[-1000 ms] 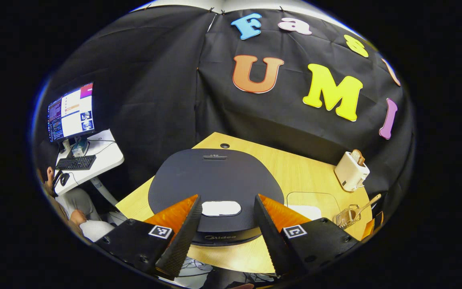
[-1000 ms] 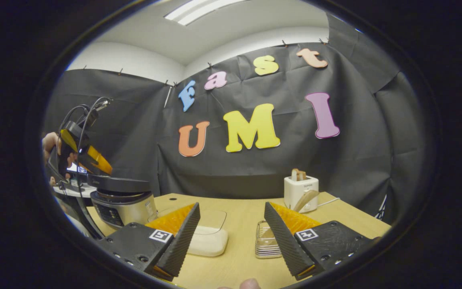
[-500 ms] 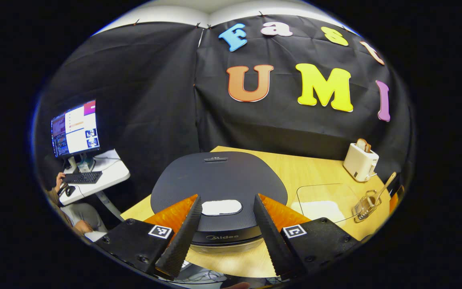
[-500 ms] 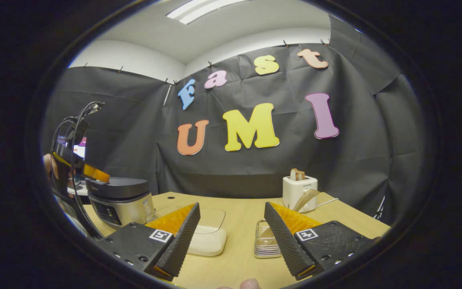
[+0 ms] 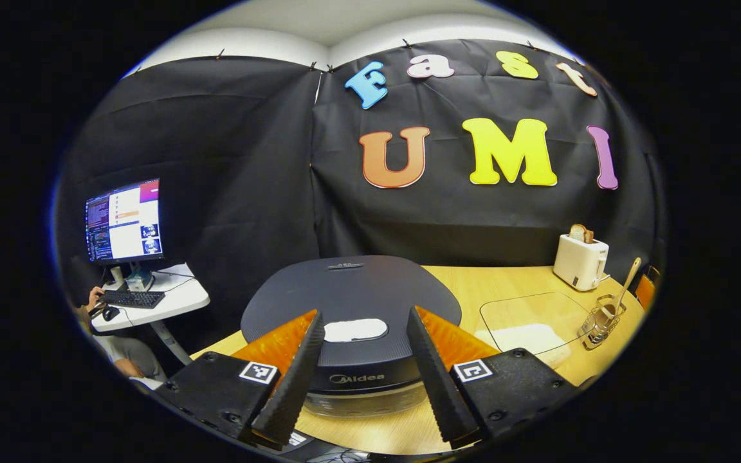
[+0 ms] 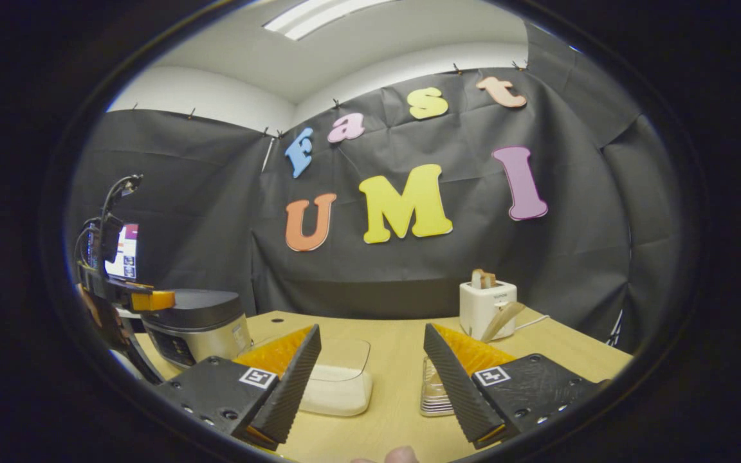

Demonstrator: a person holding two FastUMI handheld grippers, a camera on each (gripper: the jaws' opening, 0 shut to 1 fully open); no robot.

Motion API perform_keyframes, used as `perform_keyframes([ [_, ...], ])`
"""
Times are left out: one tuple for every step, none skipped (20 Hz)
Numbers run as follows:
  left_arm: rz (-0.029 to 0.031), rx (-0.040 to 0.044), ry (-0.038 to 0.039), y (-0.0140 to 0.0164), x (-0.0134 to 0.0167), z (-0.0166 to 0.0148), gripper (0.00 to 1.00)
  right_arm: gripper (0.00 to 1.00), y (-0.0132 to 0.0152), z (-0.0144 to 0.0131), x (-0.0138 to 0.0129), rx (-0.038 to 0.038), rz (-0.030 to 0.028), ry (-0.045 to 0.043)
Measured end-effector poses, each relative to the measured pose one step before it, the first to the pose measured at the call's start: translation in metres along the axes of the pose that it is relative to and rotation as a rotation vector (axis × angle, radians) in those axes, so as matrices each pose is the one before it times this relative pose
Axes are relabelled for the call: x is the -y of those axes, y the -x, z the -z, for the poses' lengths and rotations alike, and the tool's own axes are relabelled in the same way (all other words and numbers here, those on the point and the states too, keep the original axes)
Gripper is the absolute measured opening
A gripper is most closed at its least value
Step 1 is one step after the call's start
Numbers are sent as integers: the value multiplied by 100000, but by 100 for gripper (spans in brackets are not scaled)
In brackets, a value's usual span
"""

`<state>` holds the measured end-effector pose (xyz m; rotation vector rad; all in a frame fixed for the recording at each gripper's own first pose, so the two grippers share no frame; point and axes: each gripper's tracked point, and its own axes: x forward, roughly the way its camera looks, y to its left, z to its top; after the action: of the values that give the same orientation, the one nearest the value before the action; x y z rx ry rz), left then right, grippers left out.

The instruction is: Close the left gripper, press the button to open the rice cooker; take a wooden spoon from the chopstick holder with the right hand, scoop a spoonful of rice and pour it into the rice cooker, then put the wooden spoon back into the chopstick holder.

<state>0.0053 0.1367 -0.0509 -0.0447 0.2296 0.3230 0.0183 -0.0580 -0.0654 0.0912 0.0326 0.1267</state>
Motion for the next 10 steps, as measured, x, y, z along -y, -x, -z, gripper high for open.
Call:
perform_keyframes([
  [250,544,-676,21,41,119,84,91,-181,74,-127,-325,-186,-110],
  [-33,2253,-1165,-5,11,-342,84,91,-158,53,4,-216,98,-1],
  [-362,1696,-385,-135,-107,-213,84,91,-18,28,57,2,379,194],
  [-453,1474,637,43,30,-54,83,91,-74,-51,137,143,847,287],
  [-400,791,572,-23,-49,2,83,95,-75,-114,223,214,940,244],
  [-218,1334,-515,44,57,-112,83,95,-94,-149,234,421,1017,-145],
  [-1003,1159,-814,12,-290,-271,83,95,-151,-192,178,306,972,-572],
  [-470,1006,-462,-22,-66,29,84,95,-82,-154,95,353,626,-873],
  [-896,812,-39,-6,2,-53,90,95,-67,-189,54,245,660,-873],
  [-984,494,55,24,-60,-111,90,95,-88,-193,-1,483,408,-529],
])
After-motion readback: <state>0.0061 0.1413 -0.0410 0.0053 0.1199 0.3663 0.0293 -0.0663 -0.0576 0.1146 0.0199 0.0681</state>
